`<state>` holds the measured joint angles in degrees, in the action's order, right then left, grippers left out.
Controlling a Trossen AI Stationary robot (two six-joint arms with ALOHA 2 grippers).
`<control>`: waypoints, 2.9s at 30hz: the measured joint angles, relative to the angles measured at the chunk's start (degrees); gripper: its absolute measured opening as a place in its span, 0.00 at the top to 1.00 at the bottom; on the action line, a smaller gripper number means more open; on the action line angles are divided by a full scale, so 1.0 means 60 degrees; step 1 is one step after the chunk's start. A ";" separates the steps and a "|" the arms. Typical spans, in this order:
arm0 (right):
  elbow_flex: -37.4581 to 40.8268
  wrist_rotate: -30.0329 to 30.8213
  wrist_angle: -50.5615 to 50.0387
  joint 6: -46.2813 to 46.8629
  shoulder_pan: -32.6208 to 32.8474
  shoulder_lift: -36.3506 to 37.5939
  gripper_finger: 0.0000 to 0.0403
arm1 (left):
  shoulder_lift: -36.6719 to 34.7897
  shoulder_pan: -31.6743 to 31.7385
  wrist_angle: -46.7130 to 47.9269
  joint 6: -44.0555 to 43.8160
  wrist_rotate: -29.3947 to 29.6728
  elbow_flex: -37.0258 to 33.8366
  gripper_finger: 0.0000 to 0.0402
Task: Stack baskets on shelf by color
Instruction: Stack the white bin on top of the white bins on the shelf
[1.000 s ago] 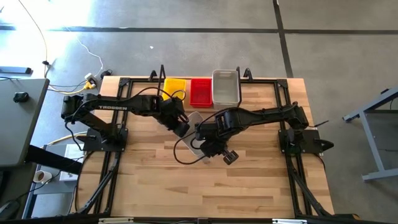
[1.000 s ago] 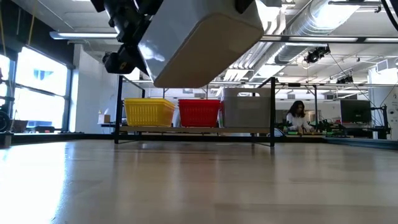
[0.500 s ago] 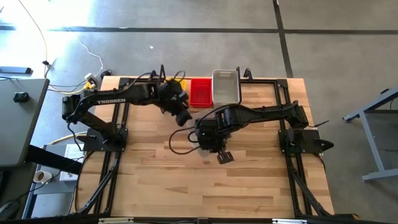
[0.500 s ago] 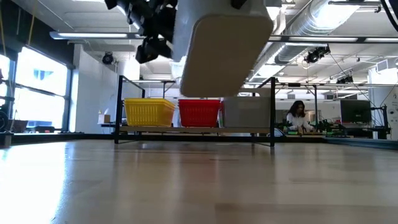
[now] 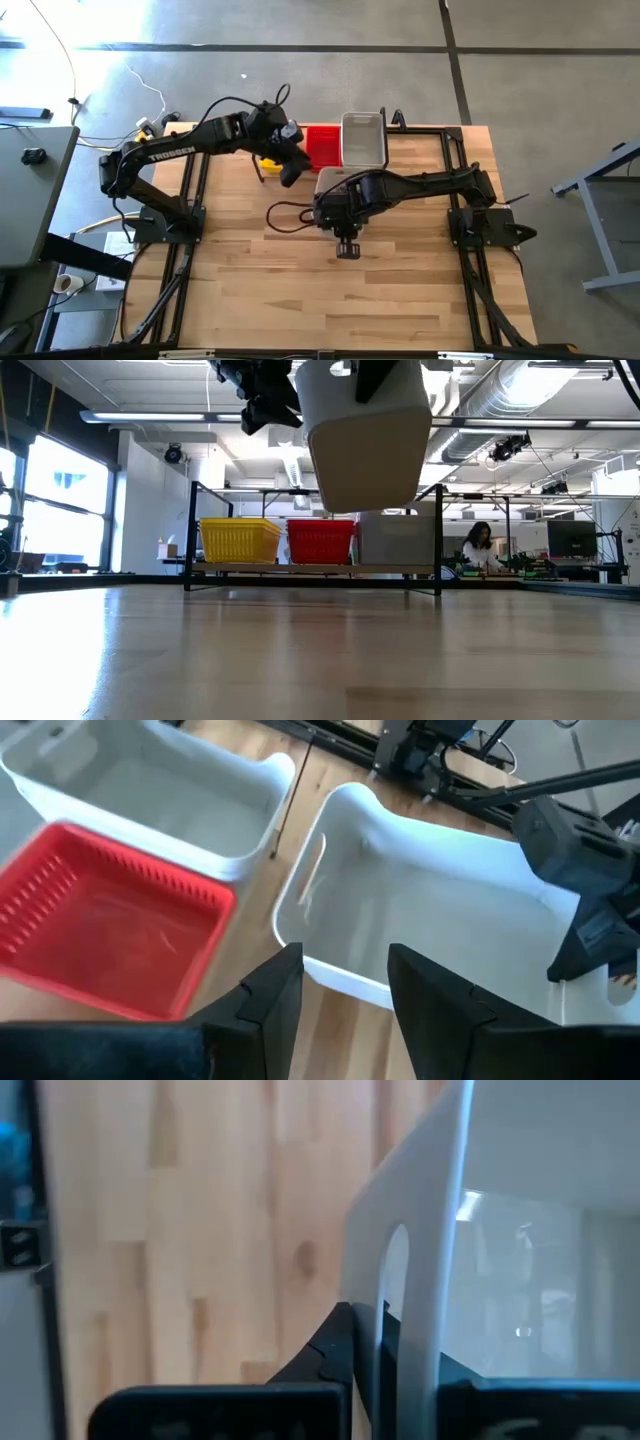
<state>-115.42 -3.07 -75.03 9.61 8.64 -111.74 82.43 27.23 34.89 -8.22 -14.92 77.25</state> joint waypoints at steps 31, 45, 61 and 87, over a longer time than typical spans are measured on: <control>0.0000 0.4198 -0.0374 -0.3620 -0.2584 0.2131 1.00 | -0.0025 0.0229 -0.0387 0.1339 0.0525 0.0034 0.65; 0.1844 0.2310 0.1212 -0.5218 -0.4135 0.2636 1.00 | -0.0025 0.0345 -0.0372 0.1474 0.1403 0.0034 0.65; 0.5170 0.2069 0.3417 -0.6641 -0.4554 0.3491 1.00 | -0.0025 0.0345 -0.0367 0.1406 0.1778 0.0034 0.65; 0.5173 0.1392 0.3281 -0.6510 -0.4841 0.2757 1.00 | -0.0025 0.0345 -0.0344 0.1404 0.1774 0.0034 0.65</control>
<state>-84.38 5.28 -55.34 -29.45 -20.40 -95.20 82.28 29.30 32.83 0.20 -4.27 77.45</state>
